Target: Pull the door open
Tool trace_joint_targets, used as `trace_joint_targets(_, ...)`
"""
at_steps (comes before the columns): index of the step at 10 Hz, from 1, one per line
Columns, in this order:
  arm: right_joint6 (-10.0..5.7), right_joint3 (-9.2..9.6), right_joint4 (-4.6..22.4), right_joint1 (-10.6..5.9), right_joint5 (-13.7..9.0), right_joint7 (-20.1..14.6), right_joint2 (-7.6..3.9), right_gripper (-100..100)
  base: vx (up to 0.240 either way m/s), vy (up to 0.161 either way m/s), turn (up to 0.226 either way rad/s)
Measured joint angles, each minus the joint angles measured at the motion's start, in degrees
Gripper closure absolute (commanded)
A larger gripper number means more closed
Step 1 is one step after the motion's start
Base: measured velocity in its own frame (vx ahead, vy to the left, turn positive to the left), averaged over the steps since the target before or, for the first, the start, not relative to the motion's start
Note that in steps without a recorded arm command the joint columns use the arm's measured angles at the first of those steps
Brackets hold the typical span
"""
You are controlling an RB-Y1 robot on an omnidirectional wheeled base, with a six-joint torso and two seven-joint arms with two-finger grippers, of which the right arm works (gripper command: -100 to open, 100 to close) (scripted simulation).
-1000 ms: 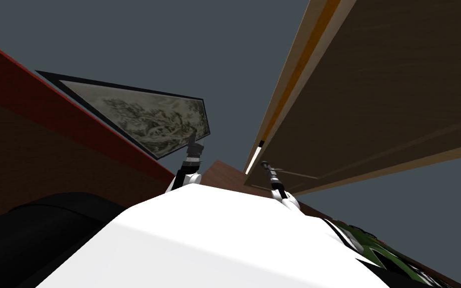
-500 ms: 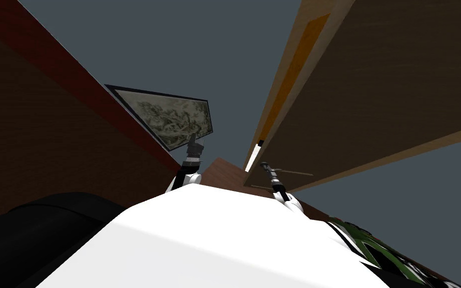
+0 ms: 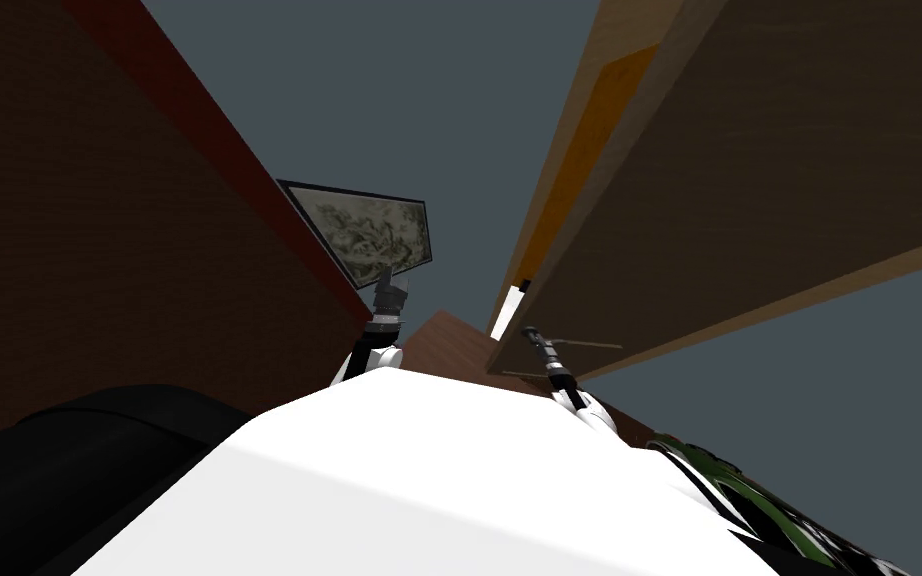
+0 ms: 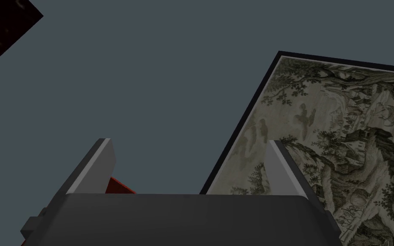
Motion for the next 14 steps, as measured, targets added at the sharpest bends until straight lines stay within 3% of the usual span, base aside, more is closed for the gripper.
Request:
trace_joint_targets(1, -1.7, 0.5, 1.56, -0.19, 0.29, -0.55, -0.38, 100, -0.154, -0.07, 0.042)
trace_joint_targets(3, -2.21, 1.03, -0.52, 1.67, 0.57, -1.39, -1.15, 100, -0.194, -0.089, 0.13)
trace_joint_targets(6, -5.35, 2.1, 0.04, 2.78, 1.18, -3.01, -2.54, 100, -0.187, -0.092, 0.101)
trace_joint_targets(10, -6.86, 2.44, -0.29, 4.37, 1.38, -3.85, -3.41, 100, -0.189, -0.105, 0.174)
trace_joint_targets(13, -10.41, 2.95, 3.26, 3.77, 1.75, -4.41, -3.89, 100, -0.151, -0.084, 0.13)
trace_joint_targets(14, -10.64, 3.04, 2.54, 4.38, 1.81, -4.57, -4.03, 100, -0.146, -0.074, 0.164)
